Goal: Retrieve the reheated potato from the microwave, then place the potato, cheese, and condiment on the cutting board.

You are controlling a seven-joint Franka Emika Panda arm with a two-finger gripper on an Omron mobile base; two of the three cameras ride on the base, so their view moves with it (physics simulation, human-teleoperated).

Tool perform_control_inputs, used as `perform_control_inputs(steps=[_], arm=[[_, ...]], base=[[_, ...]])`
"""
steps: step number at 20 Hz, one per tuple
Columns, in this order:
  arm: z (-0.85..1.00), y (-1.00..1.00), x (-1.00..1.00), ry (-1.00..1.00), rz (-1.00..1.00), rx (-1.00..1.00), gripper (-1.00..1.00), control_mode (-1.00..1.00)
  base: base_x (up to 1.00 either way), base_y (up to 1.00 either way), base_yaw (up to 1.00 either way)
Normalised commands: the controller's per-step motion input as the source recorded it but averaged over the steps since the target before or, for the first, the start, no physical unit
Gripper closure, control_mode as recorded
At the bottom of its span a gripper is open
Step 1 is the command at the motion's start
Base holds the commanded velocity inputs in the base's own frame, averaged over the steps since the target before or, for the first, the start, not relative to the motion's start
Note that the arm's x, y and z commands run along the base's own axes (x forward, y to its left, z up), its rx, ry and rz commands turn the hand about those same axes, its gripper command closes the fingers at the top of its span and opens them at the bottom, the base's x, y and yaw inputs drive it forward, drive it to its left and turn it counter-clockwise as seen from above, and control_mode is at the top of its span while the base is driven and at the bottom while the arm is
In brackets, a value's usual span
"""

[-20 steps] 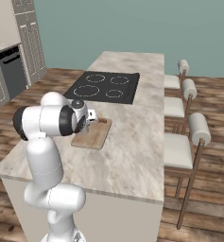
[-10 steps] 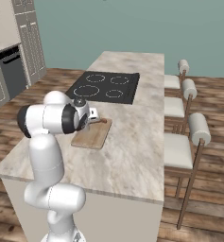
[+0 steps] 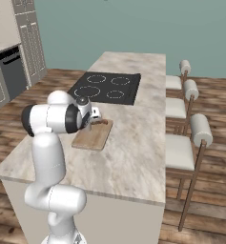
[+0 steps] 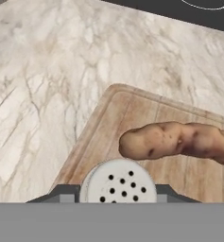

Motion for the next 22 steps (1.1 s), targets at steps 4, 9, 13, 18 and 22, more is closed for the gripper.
perform_control_inputs(steps=[4, 9, 13, 18, 22], arm=[[-0.32, 0.06, -0.03, 0.00, 0.00, 0.00, 1.00, -1.00], [-0.35, 0.06, -0.16, 0.00, 0.00, 0.00, 1.00, -1.00], [-0.33, 0.06, -0.22, 0.00, 0.00, 0.00, -1.00, -1.00], [-0.30, 0.03, -0.18, 0.00, 0.00, 0.00, -1.00, -1.00], [-0.16, 0.01, -0.08, 0.00, 0.00, 0.00, -1.00, -1.00]], base=[[0.00, 0.00, 0.00], [0.00, 0.00, 0.00], [0.00, 0.00, 0.00], [0.00, 0.00, 0.00], [0.00, 0.00, 0.00]])
